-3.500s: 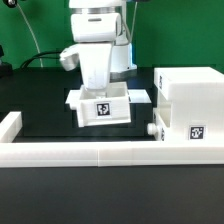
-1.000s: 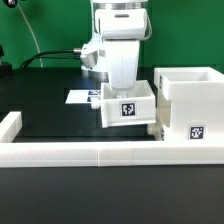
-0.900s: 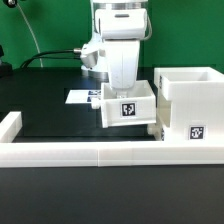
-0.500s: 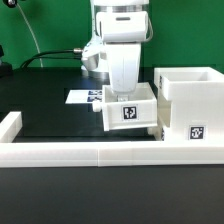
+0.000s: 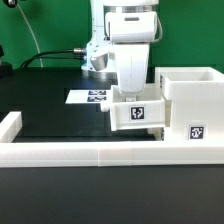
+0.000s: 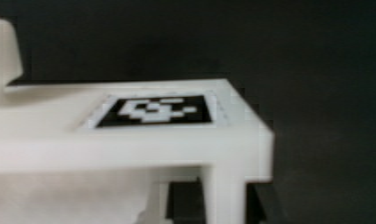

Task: Assemble drawer

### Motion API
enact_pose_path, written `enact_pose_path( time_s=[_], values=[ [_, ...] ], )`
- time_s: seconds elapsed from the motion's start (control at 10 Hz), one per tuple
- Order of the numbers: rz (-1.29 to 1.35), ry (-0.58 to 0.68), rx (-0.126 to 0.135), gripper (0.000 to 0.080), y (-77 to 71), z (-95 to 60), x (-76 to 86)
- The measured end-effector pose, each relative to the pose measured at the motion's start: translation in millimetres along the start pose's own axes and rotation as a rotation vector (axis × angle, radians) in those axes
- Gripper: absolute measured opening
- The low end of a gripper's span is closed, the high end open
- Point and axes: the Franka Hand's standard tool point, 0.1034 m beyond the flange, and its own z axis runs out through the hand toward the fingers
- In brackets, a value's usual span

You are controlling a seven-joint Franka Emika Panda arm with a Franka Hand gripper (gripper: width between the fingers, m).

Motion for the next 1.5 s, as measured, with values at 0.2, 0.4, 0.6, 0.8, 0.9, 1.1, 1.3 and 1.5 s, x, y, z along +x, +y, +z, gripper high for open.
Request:
enact_pose_path(
  time_s=[0.2, 0.4, 0.6, 0.8, 0.9, 1.1, 1.3, 1.5],
  values=[
    [0.003, 0.0, 0.002, 0.0042, -0.5, 0.8, -0.4],
    [0.001, 0.0, 0.002, 0.0042, -0.6, 1.0, -0.4],
    [-0.03, -0.015, 0.0, 0.0042, -0.4, -0.1, 0.2],
    [-0.038, -0.021, 0.007, 0.0042, 0.3, -1.6, 0.8],
    [-0.039, -0.023, 0.009, 0.0042, 0.2, -1.4, 0.2],
    [-0.038, -0.023, 0.01, 0.0042, -0.5, -0.7, -0.1],
    [-0.043, -0.024, 0.01, 0.0042, -0.5, -0.6, 0.5],
    [-0.116, -0.054, 0.0, 0.0042, 1.7, -1.8, 1.5]
  ],
)
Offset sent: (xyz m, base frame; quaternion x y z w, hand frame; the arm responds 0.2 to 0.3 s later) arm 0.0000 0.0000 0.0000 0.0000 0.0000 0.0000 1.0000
